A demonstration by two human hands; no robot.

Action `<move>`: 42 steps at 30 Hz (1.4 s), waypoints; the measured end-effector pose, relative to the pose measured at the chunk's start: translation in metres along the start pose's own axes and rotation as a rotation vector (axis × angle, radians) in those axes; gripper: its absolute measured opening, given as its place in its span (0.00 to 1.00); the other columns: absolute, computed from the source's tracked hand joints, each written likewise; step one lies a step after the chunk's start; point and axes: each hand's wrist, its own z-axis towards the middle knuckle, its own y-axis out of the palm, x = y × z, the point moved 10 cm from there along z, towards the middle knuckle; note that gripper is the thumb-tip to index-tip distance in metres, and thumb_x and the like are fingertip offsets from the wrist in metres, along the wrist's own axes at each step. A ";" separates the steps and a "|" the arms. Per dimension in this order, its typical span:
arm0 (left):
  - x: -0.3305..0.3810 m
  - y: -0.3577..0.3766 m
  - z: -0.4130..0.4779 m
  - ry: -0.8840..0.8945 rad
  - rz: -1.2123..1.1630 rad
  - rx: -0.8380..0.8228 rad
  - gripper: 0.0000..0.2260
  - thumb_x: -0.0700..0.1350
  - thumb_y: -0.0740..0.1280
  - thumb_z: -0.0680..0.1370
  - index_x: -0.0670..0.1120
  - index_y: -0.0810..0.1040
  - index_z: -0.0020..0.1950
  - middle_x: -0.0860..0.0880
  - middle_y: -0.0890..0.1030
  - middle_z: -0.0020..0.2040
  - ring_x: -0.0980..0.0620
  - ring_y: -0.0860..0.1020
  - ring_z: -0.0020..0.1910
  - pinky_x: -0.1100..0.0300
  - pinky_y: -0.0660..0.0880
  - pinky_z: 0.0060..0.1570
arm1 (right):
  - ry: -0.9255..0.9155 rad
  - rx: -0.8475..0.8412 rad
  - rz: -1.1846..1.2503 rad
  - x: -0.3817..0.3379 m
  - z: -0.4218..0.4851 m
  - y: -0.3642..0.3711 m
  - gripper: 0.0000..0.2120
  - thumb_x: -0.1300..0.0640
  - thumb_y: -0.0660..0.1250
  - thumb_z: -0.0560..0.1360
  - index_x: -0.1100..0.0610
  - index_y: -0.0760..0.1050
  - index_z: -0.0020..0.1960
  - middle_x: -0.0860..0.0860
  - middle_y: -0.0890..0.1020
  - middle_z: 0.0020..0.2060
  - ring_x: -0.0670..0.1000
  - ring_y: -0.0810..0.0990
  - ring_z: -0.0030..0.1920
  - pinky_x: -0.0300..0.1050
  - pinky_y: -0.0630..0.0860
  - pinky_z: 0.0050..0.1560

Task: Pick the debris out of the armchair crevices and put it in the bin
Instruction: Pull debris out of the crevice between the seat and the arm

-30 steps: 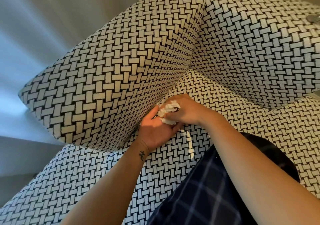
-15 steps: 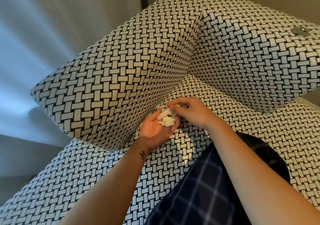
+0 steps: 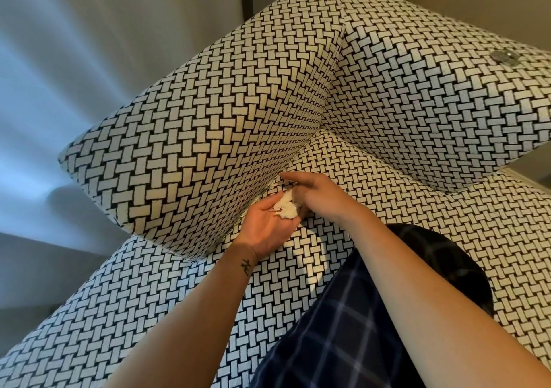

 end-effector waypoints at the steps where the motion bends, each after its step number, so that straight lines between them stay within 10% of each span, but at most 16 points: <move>1: 0.001 0.004 -0.003 0.018 -0.007 -0.016 0.16 0.41 0.63 0.81 0.31 0.78 0.63 0.36 0.80 0.62 0.41 0.78 0.63 0.52 0.71 0.70 | 0.002 0.011 0.055 -0.003 0.000 -0.001 0.22 0.63 0.61 0.80 0.45 0.77 0.69 0.48 0.77 0.67 0.44 0.79 0.58 0.39 0.77 0.56; 11: 0.019 -0.016 -0.030 0.068 -0.069 -0.009 0.19 0.41 0.60 0.83 0.32 0.74 0.70 0.37 0.76 0.70 0.37 0.74 0.68 0.45 0.66 0.74 | -0.052 0.131 -0.055 -0.006 0.022 -0.009 0.13 0.61 0.60 0.82 0.52 0.83 0.55 0.46 0.82 0.57 0.46 0.77 0.63 0.37 0.70 0.61; 27: 0.016 -0.015 -0.023 0.016 0.068 -0.021 0.27 0.54 0.61 0.81 0.31 0.76 0.66 0.32 0.80 0.61 0.34 0.79 0.60 0.43 0.70 0.66 | -0.278 0.318 -0.759 -0.023 0.052 -0.006 0.18 0.53 0.64 0.79 0.59 0.77 0.66 0.53 0.78 0.63 0.55 0.71 0.67 0.48 0.66 0.67; 42: 0.011 -0.017 -0.018 -0.033 0.071 -0.089 0.23 0.45 0.63 0.82 0.32 0.71 0.72 0.32 0.75 0.68 0.34 0.74 0.68 0.44 0.69 0.71 | -0.068 -0.142 -1.189 -0.011 0.084 0.016 0.30 0.32 0.55 0.77 0.47 0.73 0.73 0.48 0.69 0.75 0.57 0.50 0.79 0.62 0.43 0.78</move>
